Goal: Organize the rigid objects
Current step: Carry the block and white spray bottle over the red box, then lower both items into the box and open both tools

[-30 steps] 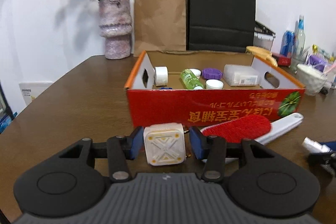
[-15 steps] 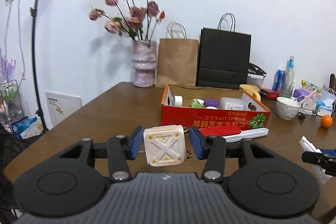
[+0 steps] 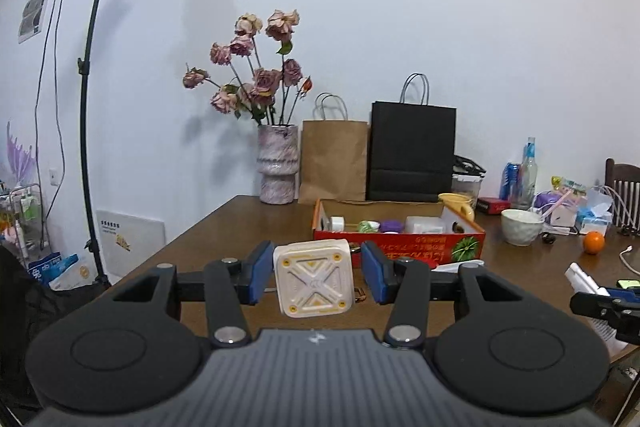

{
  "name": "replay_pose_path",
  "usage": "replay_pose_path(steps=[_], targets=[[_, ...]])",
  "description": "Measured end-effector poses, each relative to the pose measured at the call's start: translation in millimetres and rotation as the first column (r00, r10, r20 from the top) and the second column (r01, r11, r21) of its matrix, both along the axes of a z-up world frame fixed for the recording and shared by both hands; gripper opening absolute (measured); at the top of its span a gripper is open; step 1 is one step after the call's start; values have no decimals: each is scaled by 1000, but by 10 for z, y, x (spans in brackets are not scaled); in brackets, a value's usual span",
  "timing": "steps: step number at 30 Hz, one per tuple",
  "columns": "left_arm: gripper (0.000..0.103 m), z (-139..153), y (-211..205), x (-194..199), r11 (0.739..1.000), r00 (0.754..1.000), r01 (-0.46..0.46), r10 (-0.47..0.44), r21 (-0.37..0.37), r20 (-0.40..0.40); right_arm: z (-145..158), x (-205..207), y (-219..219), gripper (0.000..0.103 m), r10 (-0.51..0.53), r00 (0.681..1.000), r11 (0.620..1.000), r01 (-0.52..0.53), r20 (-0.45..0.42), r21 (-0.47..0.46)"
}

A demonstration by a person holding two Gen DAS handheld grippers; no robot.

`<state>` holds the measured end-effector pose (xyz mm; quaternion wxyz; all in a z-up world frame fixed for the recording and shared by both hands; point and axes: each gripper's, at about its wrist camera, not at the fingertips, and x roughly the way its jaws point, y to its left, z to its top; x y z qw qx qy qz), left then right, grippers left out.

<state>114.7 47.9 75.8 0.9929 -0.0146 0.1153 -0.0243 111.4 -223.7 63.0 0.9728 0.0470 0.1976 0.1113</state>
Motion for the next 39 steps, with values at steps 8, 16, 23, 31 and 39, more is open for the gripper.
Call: replay_pose_path(steps=[8,16,23,31,39], targets=[[48,-57,-107,324,998,997,52,-54,-41,-61,-138,313,-83,28,16,999,1000,-14,-49,27],[48,76,-376,1514,988,985,143,-148,-55,-89,13,1277,-220,28,41,999,999,-41,-15,1],[48,179,-607,3128,985,969,158,-167,-63,-184,122,2759,-348,28,70,997,995,-72,-39,-66],[48,-360,-858,4804,998,897,67,-69,-21,-437,-191,4509,-137,28,183,952,966,-221,-247,-135],[50,-932,-872,5349,999,829,32,-37,-19,-558,-903,5322,228,28,152,879,931,-281,-452,-233]])
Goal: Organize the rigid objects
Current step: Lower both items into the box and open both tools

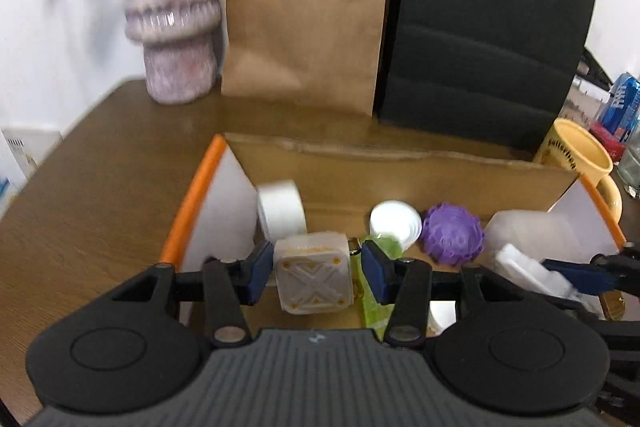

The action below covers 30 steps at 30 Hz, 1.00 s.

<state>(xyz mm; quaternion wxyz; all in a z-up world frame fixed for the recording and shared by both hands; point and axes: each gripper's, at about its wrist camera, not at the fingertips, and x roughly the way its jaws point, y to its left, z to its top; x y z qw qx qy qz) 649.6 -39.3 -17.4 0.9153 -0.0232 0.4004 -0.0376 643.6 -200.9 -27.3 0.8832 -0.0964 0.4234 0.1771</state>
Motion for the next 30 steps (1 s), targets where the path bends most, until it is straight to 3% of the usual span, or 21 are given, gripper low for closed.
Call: replay_pose_path(steps=[3,5,6,10,14,20,25,30], targets=[[50,29,28,-9,999,999,31,-31,-10,18,-31,22,30,30,-3,1000,1000,3,-2,-14],[51,71,15,-57,999,998,50,-51,14,38,26,-3,25,52,-10,1000,1000,11,22,-21],[51,103,23,-91,998,997,57,-58,16,46,60,-24,19,54,-12,999,1000,13,36,-26],[54,362,66,-273,998,995,67,-67,6,76,344,-207,-68,54,-23,996,1000,23,82,-2],[64,676,182,-674,997,986,71,-73,19,150,718,-570,-224,57,-42,990,999,40,134,19],[73,1033,350,-1669,992,949,104,-122,77,289,1105,-1336,-471,63,-84,976,996,74,200,58],[77,1244,669,-2710,999,913,53,-51,7,404,1250,-2249,-590,70,-115,961,987,81,251,142],[82,1262,953,-3846,999,845,-46,31,15,535,1232,-3105,-586,73,-147,943,969,78,298,233]])
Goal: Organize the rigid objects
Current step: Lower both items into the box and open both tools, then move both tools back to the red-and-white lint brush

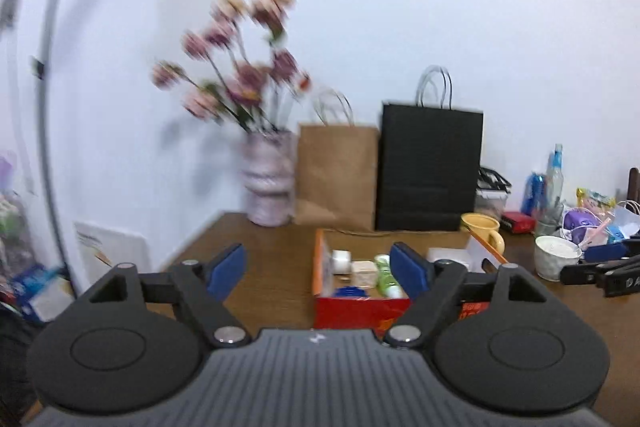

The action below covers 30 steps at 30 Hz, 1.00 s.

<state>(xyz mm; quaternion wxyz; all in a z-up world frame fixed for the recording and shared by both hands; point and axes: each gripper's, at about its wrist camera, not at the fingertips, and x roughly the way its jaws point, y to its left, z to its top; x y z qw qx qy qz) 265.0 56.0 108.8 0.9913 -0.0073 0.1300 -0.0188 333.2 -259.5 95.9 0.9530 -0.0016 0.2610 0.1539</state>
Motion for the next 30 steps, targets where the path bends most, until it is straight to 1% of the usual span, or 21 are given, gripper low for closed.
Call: replay_pose_path(steps=[3,6,9,12,16,20,22,24,27,28,30], targets=[[82,-70,83,-523,999,999,-46,46,0,14,-63,-478,37,73,-7,1000,999,6,27,42],[83,-172,130,-899,998,998,-65,65,-10,0,-179,-916,68,73,-34,999,996,31,42,87],[84,-280,168,-1190,997,997,-73,73,-4,-14,-317,-1271,71,74,-79,996,989,75,28,124],[87,-410,209,-1334,999,998,-38,37,-21,-51,-481,-1570,38,74,-120,993,983,120,-8,138],[88,-555,133,-1298,1000,994,4,-6,-24,-111,-661,-1800,-44,74,-184,981,979,188,-55,78],[88,-678,-49,-1218,998,988,48,-52,-34,-143,-760,-1874,-189,74,-213,975,970,219,-67,103],[88,-756,-160,-1159,997,985,74,-75,-14,-158,-817,-1821,-241,74,-227,971,966,234,-72,114],[88,-809,-235,-1068,997,982,79,-76,11,-172,-874,-1733,-276,73,-226,971,964,235,-84,126],[88,-817,-329,-842,996,979,91,-85,21,-187,-933,-1527,-327,67,-218,971,963,230,-96,138],[88,-804,-392,-737,994,977,107,-101,25,-188,-936,-1429,-350,65,-218,971,963,231,-98,142],[88,-784,-557,-515,986,971,162,-153,39,-181,-957,-1245,-399,64,-220,970,960,234,-103,153]])
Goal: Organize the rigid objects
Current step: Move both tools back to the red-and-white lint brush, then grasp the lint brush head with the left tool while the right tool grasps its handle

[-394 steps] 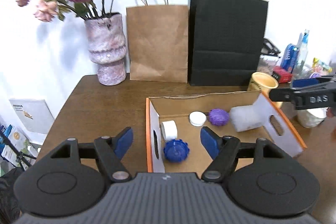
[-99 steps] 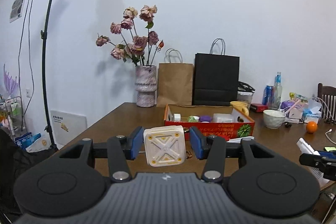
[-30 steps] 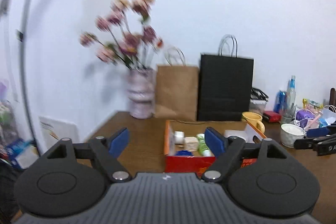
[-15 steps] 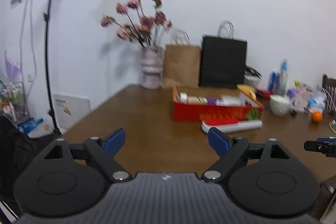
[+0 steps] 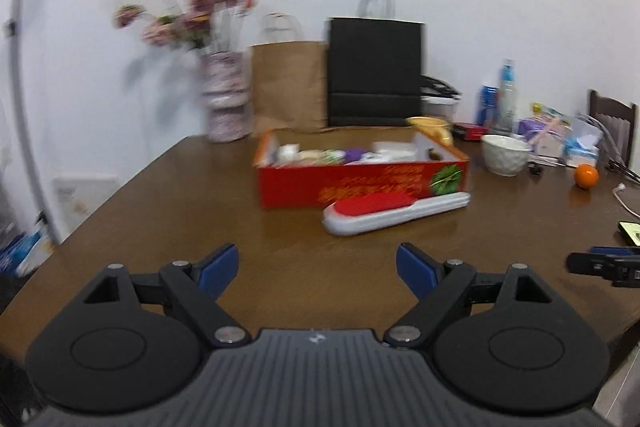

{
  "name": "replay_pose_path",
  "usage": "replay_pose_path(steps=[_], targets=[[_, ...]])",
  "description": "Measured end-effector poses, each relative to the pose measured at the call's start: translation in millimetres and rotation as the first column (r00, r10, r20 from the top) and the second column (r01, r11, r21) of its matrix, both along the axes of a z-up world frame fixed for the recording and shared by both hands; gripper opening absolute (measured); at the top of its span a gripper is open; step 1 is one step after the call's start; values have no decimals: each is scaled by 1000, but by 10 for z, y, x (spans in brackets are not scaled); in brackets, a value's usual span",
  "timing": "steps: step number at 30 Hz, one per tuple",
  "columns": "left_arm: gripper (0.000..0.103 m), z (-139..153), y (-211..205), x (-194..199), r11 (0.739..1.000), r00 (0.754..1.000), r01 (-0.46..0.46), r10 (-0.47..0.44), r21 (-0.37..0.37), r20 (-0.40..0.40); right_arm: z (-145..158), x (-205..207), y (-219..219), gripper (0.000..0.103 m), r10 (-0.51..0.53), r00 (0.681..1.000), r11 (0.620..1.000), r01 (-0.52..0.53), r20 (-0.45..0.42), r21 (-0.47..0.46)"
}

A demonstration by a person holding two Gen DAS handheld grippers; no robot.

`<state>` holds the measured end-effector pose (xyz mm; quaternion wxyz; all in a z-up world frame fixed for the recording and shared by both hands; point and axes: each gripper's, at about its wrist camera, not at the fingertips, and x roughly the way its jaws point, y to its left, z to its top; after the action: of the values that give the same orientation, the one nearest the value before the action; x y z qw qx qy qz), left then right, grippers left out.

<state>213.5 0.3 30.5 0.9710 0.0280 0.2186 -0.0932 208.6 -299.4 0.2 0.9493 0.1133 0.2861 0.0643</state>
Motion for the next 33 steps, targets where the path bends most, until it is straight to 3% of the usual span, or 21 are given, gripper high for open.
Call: replay_pose_path(steps=[4,11,15,19,21,23,25,27,33], targets=[[88,-59,-434,629,981,978,192,-193,-23,-77,-55,428,-123,61,-12,1000,1000,12,-12,24],[84,-255,-1229,1559,932,931,355,-345,74,-120,-193,1320,-381,46,-23,998,997,27,-50,78],[83,-391,-1330,1871,955,960,268,-253,126,-121,-271,1838,-468,45,-3,998,995,10,-70,104],[83,-477,-1027,2040,987,979,157,-151,32,-136,-375,2274,-446,44,24,995,997,-16,-99,79],[78,-555,-848,2118,995,983,96,-94,8,-155,-462,2441,-393,42,36,992,998,-30,-120,48],[69,-612,-694,2176,1000,983,27,-27,-3,-179,-551,2518,-354,32,39,989,999,-35,-143,29],[67,-663,-563,2206,999,980,2,-10,-38,-201,-640,2553,-326,28,43,987,999,-39,-157,26],[67,-698,-439,2233,993,975,-18,-9,-120,-221,-644,2574,-316,28,46,986,999,-43,-158,27],[70,-783,-230,2293,951,956,-96,6,-293,-294,-673,2586,-338,27,49,986,998,-42,-158,49]])
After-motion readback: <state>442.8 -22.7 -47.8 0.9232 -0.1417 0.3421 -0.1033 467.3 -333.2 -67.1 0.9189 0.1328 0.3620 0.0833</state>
